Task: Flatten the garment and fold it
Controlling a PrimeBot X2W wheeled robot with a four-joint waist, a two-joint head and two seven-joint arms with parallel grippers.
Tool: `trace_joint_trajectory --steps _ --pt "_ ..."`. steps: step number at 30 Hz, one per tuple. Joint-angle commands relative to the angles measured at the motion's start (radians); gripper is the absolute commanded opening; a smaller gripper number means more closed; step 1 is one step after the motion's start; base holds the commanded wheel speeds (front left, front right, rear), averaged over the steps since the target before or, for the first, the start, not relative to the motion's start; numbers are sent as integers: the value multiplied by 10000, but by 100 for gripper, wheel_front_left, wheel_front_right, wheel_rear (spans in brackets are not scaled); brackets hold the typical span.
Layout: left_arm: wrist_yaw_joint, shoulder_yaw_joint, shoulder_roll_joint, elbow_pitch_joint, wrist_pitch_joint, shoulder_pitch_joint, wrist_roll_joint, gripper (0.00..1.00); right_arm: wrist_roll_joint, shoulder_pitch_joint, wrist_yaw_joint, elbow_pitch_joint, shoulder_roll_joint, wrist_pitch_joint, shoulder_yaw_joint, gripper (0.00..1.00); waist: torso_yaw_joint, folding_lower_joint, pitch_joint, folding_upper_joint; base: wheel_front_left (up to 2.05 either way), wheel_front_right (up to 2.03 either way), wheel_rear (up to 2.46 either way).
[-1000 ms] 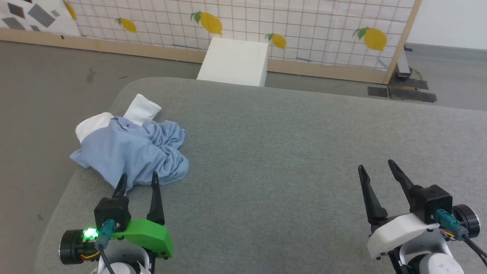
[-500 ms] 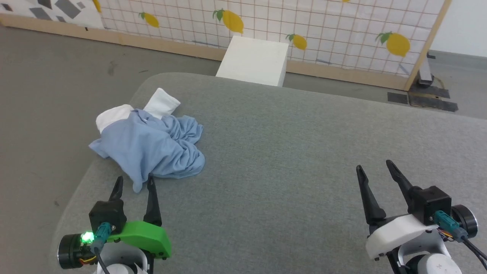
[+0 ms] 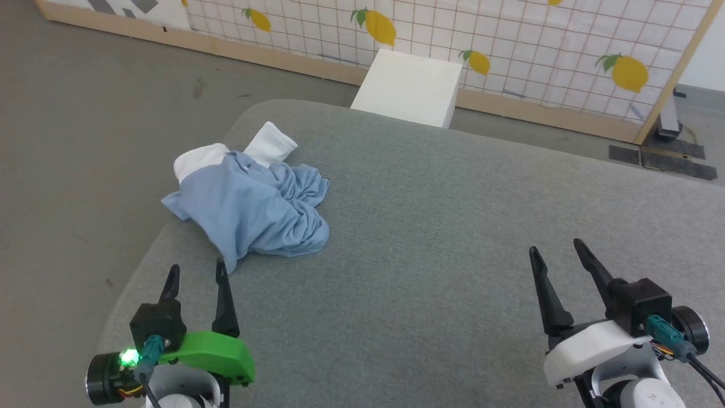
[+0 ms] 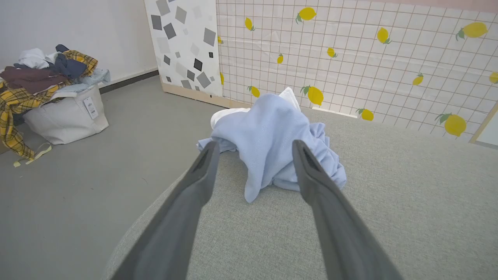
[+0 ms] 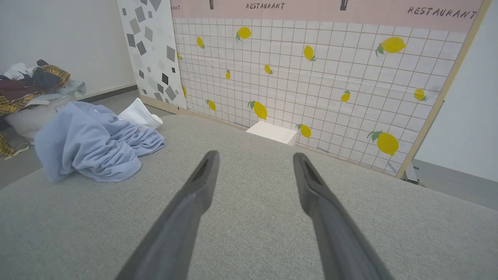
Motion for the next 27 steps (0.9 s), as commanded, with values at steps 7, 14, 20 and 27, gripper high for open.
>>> trace_joint_trajectory --steps 7,14,20,27 --pt "292 -122 30 -125 -136 169 -231 100 151 91 -10 59 -1 -154 31 100 331 0 44 0 0 0 0" --pt "352 -69 99 80 -331 150 -442 100 223 98 -11 90 -1 -211 77 100 593 0 42 0 0 0 0" --pt "472 -72 108 121 -480 153 -566 100 270 104 -12 110 -1 -263 100 100 765 0 72 0 0 0 0" --pt "606 -91 126 155 -633 139 -716 100 311 81 -13 148 -1 -311 92 100 974 0 107 0 0 0 0"
